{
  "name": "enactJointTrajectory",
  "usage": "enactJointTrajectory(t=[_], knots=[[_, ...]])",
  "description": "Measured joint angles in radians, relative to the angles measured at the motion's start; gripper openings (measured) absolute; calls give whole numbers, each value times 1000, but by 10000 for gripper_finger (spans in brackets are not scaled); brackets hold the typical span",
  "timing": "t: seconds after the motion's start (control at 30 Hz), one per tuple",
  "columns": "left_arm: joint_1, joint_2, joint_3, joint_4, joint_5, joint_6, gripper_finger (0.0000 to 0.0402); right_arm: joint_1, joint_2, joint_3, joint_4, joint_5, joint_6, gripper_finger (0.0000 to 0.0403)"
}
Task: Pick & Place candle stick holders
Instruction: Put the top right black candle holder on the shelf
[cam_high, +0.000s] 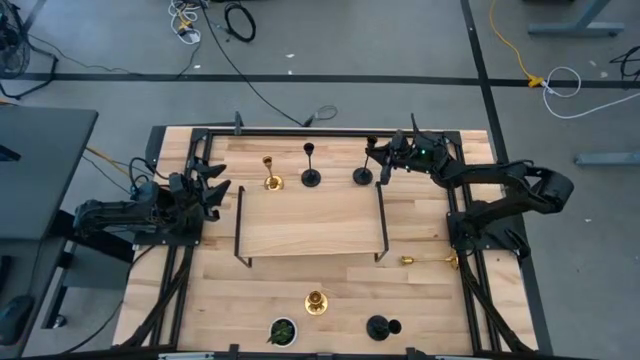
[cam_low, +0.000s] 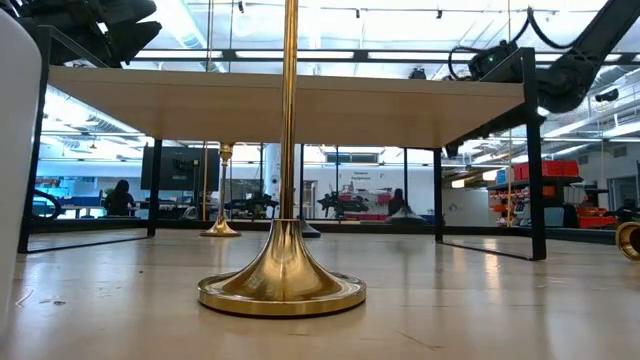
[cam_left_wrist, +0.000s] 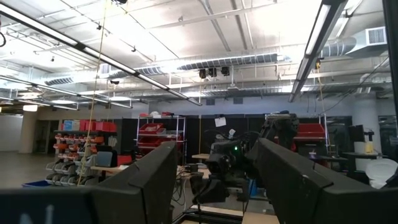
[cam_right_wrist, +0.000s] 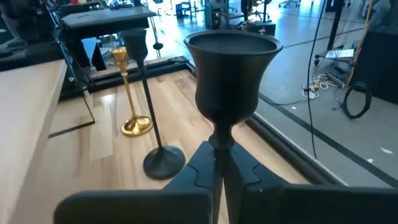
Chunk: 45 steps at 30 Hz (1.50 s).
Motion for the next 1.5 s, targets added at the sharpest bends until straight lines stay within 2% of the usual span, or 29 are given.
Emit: enactJointTrajectory(t=[0.17,0.33,0.5,0.7,0.83,1.2,1.5], knots=[[0,0,0,0,0,0,222,0,-87,95,-203,1,-27,2],[0,0,0,0,0,0,222,1,-184,213,-434,53,-55,1],[0,0,0,0,0,-1,222,29,-255,331,-595,54,-52,1],[0,0,0,0,0,-1,222,128,-287,450,-718,63,-27,1],[0,0,0,1,0,-1,222,219,-292,515,-780,124,-21,1],[0,0,0,1,0,-2,222,498,-250,527,-714,369,29,1],[0,0,0,2,0,-2,222,593,-64,528,-482,393,52,1]])
